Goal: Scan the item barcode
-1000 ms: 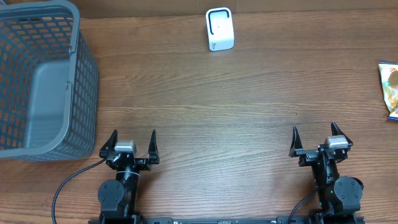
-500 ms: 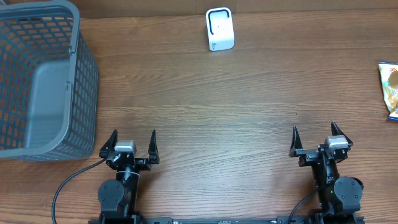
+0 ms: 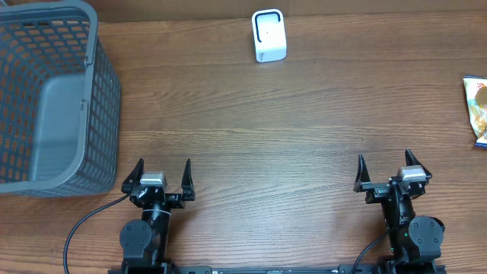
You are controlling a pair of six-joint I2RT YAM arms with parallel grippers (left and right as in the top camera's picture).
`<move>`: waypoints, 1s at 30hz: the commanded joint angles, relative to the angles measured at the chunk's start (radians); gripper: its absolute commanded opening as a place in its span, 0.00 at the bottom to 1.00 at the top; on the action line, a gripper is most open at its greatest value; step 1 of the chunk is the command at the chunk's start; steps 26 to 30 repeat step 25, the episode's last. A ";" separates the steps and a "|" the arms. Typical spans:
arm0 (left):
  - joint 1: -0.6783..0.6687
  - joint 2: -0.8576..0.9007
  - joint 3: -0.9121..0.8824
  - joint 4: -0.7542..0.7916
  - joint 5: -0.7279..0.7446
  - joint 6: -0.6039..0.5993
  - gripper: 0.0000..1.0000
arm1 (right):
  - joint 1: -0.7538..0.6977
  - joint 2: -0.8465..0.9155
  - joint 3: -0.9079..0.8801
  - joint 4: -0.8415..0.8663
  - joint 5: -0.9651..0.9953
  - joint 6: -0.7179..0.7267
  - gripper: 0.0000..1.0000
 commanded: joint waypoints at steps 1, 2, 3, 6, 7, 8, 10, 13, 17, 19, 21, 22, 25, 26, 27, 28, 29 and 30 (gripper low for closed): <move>0.005 -0.010 -0.004 -0.002 -0.009 0.022 1.00 | -0.005 -0.012 -0.010 0.005 0.001 -0.004 1.00; 0.005 -0.010 -0.004 -0.002 -0.009 0.022 1.00 | -0.005 -0.012 -0.010 0.006 0.001 -0.004 1.00; 0.005 -0.010 -0.004 -0.002 -0.009 0.022 1.00 | -0.005 -0.012 -0.010 0.006 0.001 -0.004 1.00; 0.005 -0.010 -0.004 -0.002 -0.009 0.022 1.00 | -0.005 -0.012 -0.010 0.006 0.001 -0.004 1.00; 0.005 -0.010 -0.004 -0.002 -0.009 0.022 1.00 | -0.005 -0.012 -0.010 0.006 0.001 -0.004 1.00; 0.005 -0.010 -0.004 -0.002 -0.009 0.022 1.00 | -0.005 -0.012 -0.010 0.006 0.001 -0.004 1.00; 0.005 -0.010 -0.004 -0.002 -0.009 0.022 1.00 | -0.005 -0.012 -0.010 0.005 0.001 -0.004 1.00; 0.005 -0.010 -0.004 -0.002 -0.009 0.022 1.00 | -0.005 -0.012 -0.010 0.005 0.001 -0.004 1.00; 0.005 -0.010 -0.004 -0.002 -0.009 0.022 1.00 | -0.005 -0.012 -0.010 0.006 0.001 -0.004 1.00; 0.005 -0.010 -0.004 -0.002 -0.009 0.022 1.00 | -0.005 -0.012 -0.010 0.005 0.001 -0.004 1.00; 0.005 -0.010 -0.004 -0.002 -0.009 0.022 1.00 | -0.005 -0.012 -0.010 0.005 0.001 -0.004 1.00; 0.005 -0.010 -0.004 -0.002 -0.009 0.022 1.00 | -0.005 -0.012 -0.010 0.005 0.001 -0.004 1.00; 0.005 -0.010 -0.004 -0.002 -0.009 0.022 1.00 | -0.005 -0.012 -0.010 0.005 0.001 -0.004 1.00; 0.005 -0.010 -0.004 -0.002 -0.009 0.022 1.00 | -0.005 -0.012 -0.010 0.005 0.001 -0.004 1.00; 0.005 -0.010 -0.004 -0.002 -0.009 0.022 1.00 | -0.005 -0.012 -0.010 0.005 0.001 -0.004 1.00; 0.005 -0.010 -0.004 -0.002 -0.009 0.022 1.00 | -0.005 -0.012 -0.010 0.005 0.001 -0.004 1.00; 0.005 -0.010 -0.004 -0.002 -0.009 0.022 1.00 | -0.005 -0.012 -0.010 0.005 0.001 -0.004 1.00; 0.005 -0.010 -0.004 -0.002 -0.009 0.022 1.00 | -0.005 -0.012 -0.010 0.005 0.001 -0.004 1.00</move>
